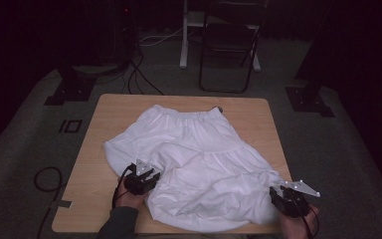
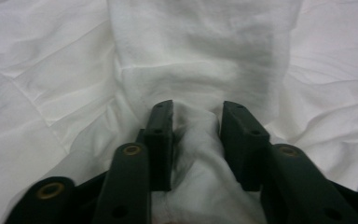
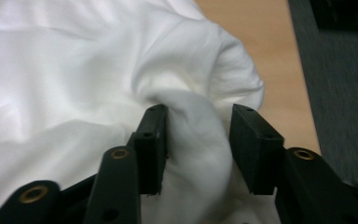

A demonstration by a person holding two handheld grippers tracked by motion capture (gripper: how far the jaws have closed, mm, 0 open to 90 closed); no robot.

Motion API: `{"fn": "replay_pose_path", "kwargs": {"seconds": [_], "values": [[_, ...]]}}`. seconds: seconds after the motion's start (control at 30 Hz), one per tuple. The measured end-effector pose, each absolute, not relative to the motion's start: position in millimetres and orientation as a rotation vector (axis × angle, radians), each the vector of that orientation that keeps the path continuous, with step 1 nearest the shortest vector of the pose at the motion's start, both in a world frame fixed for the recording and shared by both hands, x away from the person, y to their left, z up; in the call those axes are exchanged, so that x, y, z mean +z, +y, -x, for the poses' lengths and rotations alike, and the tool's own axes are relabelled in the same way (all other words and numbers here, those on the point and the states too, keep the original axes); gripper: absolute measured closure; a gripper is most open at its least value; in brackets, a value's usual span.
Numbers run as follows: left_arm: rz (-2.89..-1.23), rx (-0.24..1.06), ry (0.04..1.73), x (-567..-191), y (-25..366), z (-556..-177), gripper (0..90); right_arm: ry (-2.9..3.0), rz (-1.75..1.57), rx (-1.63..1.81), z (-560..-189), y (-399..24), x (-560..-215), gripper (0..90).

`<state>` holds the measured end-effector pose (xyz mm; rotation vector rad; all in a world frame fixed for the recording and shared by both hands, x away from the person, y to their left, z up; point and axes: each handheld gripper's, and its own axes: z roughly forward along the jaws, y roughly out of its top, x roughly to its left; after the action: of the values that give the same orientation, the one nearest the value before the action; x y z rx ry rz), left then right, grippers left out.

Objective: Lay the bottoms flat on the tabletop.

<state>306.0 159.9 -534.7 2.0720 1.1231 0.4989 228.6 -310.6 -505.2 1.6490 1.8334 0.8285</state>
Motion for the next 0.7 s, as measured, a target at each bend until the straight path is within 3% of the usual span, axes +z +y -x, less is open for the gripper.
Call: {"fn": "replay_pose_path", "kwargs": {"seconds": [0.37,0.7], "values": [[-2.064,0.485,1.095,-524.4,164.1,-301.5,52.3,1.918,-1.370,0.973,-239.5,-264.5,-466.7,51.3],[-2.030,0.529,1.080,-502.3,169.8,-306.5,47.1,2.039,-1.375,0.985,-283.9,-234.1,-501.4,51.4]]}}
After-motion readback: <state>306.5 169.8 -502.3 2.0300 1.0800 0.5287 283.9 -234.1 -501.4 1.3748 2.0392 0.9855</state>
